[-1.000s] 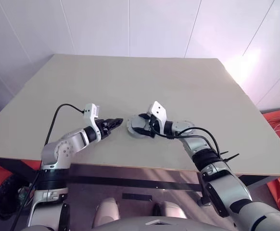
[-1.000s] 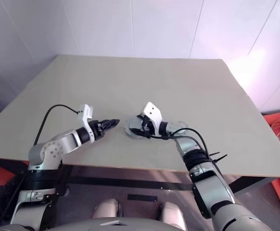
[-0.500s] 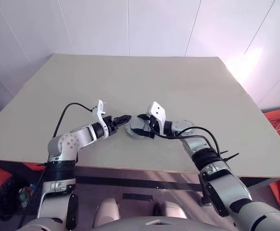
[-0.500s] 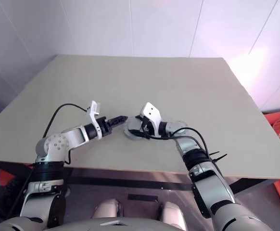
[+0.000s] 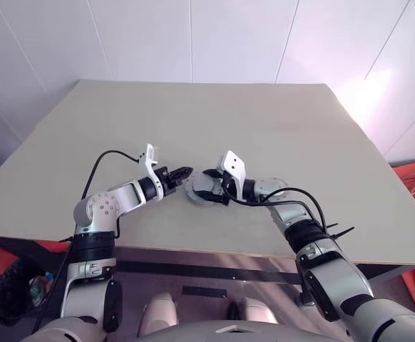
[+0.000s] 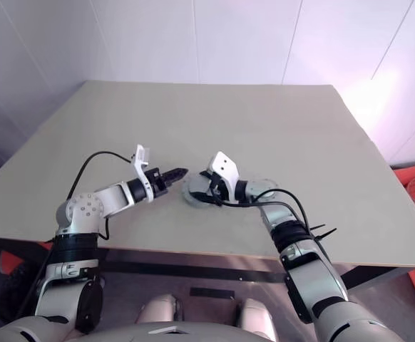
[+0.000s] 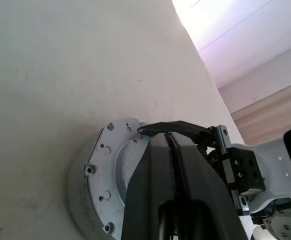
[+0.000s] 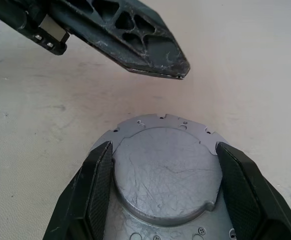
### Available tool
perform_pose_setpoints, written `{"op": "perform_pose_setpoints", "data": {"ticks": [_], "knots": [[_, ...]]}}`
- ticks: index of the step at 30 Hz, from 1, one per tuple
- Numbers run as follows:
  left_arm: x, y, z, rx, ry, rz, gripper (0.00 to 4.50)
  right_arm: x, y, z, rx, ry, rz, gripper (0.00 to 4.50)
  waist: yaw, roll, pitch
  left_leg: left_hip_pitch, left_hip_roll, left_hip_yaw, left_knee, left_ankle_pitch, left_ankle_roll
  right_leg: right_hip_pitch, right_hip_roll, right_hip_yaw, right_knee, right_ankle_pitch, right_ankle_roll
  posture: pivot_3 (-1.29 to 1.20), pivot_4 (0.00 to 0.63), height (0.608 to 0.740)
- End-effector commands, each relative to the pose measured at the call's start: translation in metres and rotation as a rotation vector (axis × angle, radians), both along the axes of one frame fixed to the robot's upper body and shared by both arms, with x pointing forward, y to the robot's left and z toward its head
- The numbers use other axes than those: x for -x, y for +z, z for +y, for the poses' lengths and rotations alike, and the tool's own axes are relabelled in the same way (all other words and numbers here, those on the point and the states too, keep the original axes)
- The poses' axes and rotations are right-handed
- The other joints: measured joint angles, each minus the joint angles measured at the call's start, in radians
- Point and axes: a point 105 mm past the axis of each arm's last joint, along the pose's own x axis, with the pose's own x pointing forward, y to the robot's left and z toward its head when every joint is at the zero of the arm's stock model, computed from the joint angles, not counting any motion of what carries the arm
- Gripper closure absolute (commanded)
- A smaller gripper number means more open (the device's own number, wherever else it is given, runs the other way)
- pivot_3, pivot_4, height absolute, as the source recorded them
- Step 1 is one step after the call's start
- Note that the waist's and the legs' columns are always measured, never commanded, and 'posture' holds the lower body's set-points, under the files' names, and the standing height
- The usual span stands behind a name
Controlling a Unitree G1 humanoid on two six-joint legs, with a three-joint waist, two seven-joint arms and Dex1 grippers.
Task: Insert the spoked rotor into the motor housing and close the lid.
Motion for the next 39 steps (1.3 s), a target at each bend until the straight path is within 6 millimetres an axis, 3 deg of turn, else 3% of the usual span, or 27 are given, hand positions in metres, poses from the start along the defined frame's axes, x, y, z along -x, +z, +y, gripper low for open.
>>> {"op": "perform_pose_setpoints", "data": {"ticks": [1, 8, 12, 17, 31, 35, 39], "knots": [[-0.003, 0.016, -0.009, 0.047, -0.037, -0.028, 4.46, 0.010, -0.047, -0.027, 0.154, -0.065, 0.139, 1.36, 0.000, 0.000, 0.000, 0.000, 0.000, 0.000, 0.000, 0.000, 0.000, 0.000, 0.000, 0.000, 0.000, 0.000, 0.000, 0.00, 0.000, 0.740], [0.000, 0.015, -0.020, 0.085, -0.095, 0.033, 4.46, 0.010, -0.047, -0.027, 0.154, -0.059, 0.139, 1.36, 0.000, 0.000, 0.000, 0.000, 0.000, 0.000, 0.000, 0.000, 0.000, -0.001, -0.001, 0.000, 0.000, 0.000, 0.000, 0.00, 0.000, 0.740], [-0.004, -0.008, -0.014, -0.006, -0.051, 0.132, 4.46, 0.010, -0.045, -0.028, 0.152, -0.061, 0.135, 1.36, -0.001, 0.000, 0.000, 0.000, 0.000, 0.000, 0.000, 0.000, 0.000, -0.001, -0.001, 0.000, 0.000, 0.000, 0.000, 0.00, 0.000, 0.740], [-0.008, -0.023, -0.006, -0.068, -0.001, 0.192, 4.46, 0.010, -0.044, -0.028, 0.151, -0.065, 0.134, 1.36, 0.000, 0.000, 0.000, -0.001, 0.000, 0.000, 0.000, 0.000, 0.000, -0.002, -0.001, 0.000, 0.000, 0.000, 0.000, 0.00, 0.000, 0.740], [-0.005, -0.023, 0.003, -0.054, 0.009, 0.213, 4.46, 0.014, -0.038, -0.025, 0.113, -0.031, 0.180, 1.36, 0.000, 0.000, 0.000, -0.001, 0.000, 0.000, -0.001, 0.000, 0.000, -0.002, -0.001, 0.000, 0.000, 0.000, 0.000, 0.00, 0.000, 0.740], [-0.007, -0.021, 0.006, -0.051, 0.019, 0.208, 4.50, 0.014, -0.032, -0.022, 0.093, -0.023, 0.136, 0.06, 0.003, -0.002, -0.001, -0.004, 0.000, 0.000, -0.001, 0.000, 0.000, -0.003, -0.001, 0.000, 0.000, 0.000, 0.000, 0.00, 0.000, 0.740], [-0.009, -0.020, 0.009, -0.050, 0.027, 0.202, 4.50, 0.012, -0.025, -0.018, 0.063, -0.019, 0.102, 0.06, 0.001, -0.004, -0.002, -0.004, 0.000, 0.001, -0.001, 0.000, 0.000, -0.003, -0.001, 0.001, 0.003, 0.000, -0.001, 0.00, 0.000, 0.740]]}}
